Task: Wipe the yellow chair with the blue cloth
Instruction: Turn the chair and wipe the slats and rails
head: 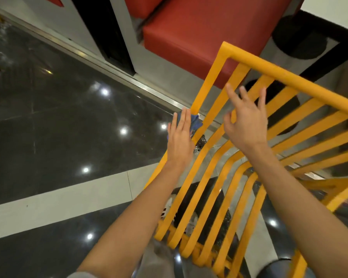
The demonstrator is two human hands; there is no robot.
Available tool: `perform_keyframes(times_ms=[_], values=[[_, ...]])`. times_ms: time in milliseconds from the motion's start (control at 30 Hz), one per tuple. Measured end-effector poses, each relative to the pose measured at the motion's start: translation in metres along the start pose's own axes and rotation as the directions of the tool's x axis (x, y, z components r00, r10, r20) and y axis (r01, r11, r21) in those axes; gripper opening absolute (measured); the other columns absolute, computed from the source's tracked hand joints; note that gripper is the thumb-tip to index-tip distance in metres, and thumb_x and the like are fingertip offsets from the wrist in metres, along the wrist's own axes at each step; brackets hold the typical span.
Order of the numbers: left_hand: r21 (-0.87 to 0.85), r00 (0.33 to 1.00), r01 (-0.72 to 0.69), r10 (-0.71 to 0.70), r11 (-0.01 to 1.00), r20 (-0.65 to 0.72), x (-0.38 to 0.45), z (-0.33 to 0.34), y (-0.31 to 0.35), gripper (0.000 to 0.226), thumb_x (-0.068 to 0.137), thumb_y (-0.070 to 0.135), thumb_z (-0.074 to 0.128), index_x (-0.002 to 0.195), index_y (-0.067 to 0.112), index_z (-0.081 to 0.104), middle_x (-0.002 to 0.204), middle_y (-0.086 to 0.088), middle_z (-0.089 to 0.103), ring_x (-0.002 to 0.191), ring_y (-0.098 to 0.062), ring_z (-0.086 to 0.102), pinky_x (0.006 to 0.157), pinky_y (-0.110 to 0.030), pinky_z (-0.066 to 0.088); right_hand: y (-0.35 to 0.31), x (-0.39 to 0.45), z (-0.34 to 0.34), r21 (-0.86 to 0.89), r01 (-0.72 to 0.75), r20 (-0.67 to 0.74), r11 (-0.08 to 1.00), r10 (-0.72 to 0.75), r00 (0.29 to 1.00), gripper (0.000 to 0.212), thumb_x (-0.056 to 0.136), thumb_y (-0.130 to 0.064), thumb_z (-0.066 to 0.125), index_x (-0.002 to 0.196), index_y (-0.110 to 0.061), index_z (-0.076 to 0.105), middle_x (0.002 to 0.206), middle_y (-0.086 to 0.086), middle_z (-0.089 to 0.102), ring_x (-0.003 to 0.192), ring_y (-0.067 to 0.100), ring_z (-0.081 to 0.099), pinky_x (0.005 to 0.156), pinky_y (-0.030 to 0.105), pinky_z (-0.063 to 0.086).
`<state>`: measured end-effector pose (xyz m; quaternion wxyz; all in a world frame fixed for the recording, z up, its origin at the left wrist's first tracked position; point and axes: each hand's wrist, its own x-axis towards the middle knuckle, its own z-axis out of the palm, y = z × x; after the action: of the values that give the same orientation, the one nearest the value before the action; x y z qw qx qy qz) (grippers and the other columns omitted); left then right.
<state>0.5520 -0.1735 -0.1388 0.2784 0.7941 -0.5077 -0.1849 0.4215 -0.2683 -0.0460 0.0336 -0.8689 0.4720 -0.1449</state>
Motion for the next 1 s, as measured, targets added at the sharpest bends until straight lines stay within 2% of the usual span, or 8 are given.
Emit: perform_keyframes(times_ms=[67, 133, 233, 367, 500, 733, 867, 1000], values=[[0.021, 1.000, -0.021, 0.021, 1.000, 0.014, 0.032, 0.003, 0.007, 0.073, 0.095, 0.002, 0.050, 0.156, 0.013, 0.012, 0.164, -0.002, 0.012, 0.151, -0.026, 0.004, 0.121, -0.046, 0.005, -0.022, -0.002, 0.016, 0.071, 0.099, 0.026, 0.993, -0.101, 0.995, 0.039, 0.086, -0.010, 0.052, 0.121, -0.019, 0.067, 0.108, 0.009, 0.072, 0.116, 0.023, 0.061, 0.122, 0.045, 0.004], [0.173, 0.996, -0.076, 0.068, 0.982, 0.055, 0.045, 0.010, 0.005, 0.068, 0.098, 0.013, 0.049, 0.156, 0.017, 0.014, 0.164, -0.001, 0.010, 0.151, -0.026, 0.004, 0.121, -0.046, 0.009, -0.037, 0.006, 0.033, 0.090, 0.184, 0.134, 0.979, -0.195, 0.972, 0.040, 0.087, -0.009, 0.050, 0.124, -0.016, 0.065, 0.122, 0.009, 0.067, 0.128, 0.021, 0.052, 0.122, 0.038, 0.004], [0.257, 0.989, -0.099, 0.065, 0.961, 0.135, 0.029, 0.016, -0.010, 0.067, 0.097, 0.018, 0.054, 0.155, 0.016, 0.019, 0.164, -0.001, 0.011, 0.152, -0.025, 0.000, 0.123, -0.044, 0.007, -0.042, 0.008, 0.067, 0.022, 0.305, 0.325, 0.952, -0.295, 0.899, 0.062, 0.095, -0.008, 0.046, 0.153, -0.007, 0.023, 0.161, 0.010, 0.018, 0.150, 0.020, 0.007, 0.123, 0.036, -0.001], [0.260, 0.983, -0.017, -0.033, 0.965, 0.183, -0.042, 0.002, -0.051, 0.090, 0.089, 0.014, 0.066, 0.156, 0.020, 0.007, 0.164, 0.005, 0.005, 0.152, -0.024, 0.001, 0.123, -0.044, 0.008, -0.032, -0.008, 0.089, -0.010, 0.279, 0.420, 0.960, -0.250, 0.873, 0.079, 0.091, 0.005, 0.041, 0.155, -0.008, -0.004, 0.162, 0.007, -0.011, 0.149, 0.018, -0.013, 0.122, 0.035, -0.004], [0.278, 0.955, 0.101, -0.171, 0.955, 0.244, -0.099, -0.014, -0.076, 0.087, 0.090, 0.008, 0.063, 0.156, 0.024, 0.008, 0.164, 0.009, 0.006, 0.152, -0.022, 0.003, 0.122, -0.041, 0.004, -0.036, -0.012, 0.093, -0.012, 0.259, 0.447, 0.966, -0.226, 0.866, 0.085, 0.087, 0.007, 0.044, 0.154, -0.007, -0.005, 0.161, 0.009, -0.014, 0.148, 0.020, -0.015, 0.123, 0.036, -0.004], [0.255, 0.978, 0.078, -0.124, 0.964, 0.169, -0.082, 0.000, -0.057, 0.083, 0.088, -0.002, 0.057, 0.155, 0.023, 0.016, 0.163, 0.006, 0.013, 0.151, -0.029, 0.008, 0.122, -0.048, 0.009, -0.086, -0.057, 0.099, 0.050, 0.088, 0.546, 0.995, -0.101, 0.832, 0.070, 0.098, -0.004, 0.038, 0.154, -0.004, -0.005, 0.161, 0.012, -0.012, 0.149, 0.023, -0.013, 0.122, 0.035, -0.004], [0.316, 0.974, 0.054, -0.119, 0.947, 0.190, -0.152, -0.023, -0.095, 0.090, 0.075, 0.003, 0.071, 0.152, 0.023, 0.029, 0.158, 0.004, 0.031, 0.142, -0.031, 0.036, 0.112, -0.046, 0.038, -0.084, -0.080, 0.109, 0.052, 0.089, 0.571, 0.995, -0.103, 0.814, 0.082, 0.093, 0.002, 0.047, 0.153, -0.004, -0.009, 0.160, 0.013, -0.017, 0.148, 0.024, -0.016, 0.119, 0.033, -0.009], [0.312, 0.960, 0.111, -0.183, 0.944, 0.213, -0.206, -0.047, -0.120, 0.090, 0.067, 0.012, 0.083, 0.146, 0.022, 0.043, 0.150, 0.004, 0.045, 0.130, -0.029, 0.051, 0.099, -0.043, 0.050, -0.086, -0.072, 0.108, 0.064, 0.104, 0.606, 0.993, -0.121, 0.786, 0.080, 0.092, 0.004, 0.046, 0.153, -0.003, -0.006, 0.161, 0.014, -0.014, 0.149, 0.026, -0.012, 0.122, 0.036, -0.003]])
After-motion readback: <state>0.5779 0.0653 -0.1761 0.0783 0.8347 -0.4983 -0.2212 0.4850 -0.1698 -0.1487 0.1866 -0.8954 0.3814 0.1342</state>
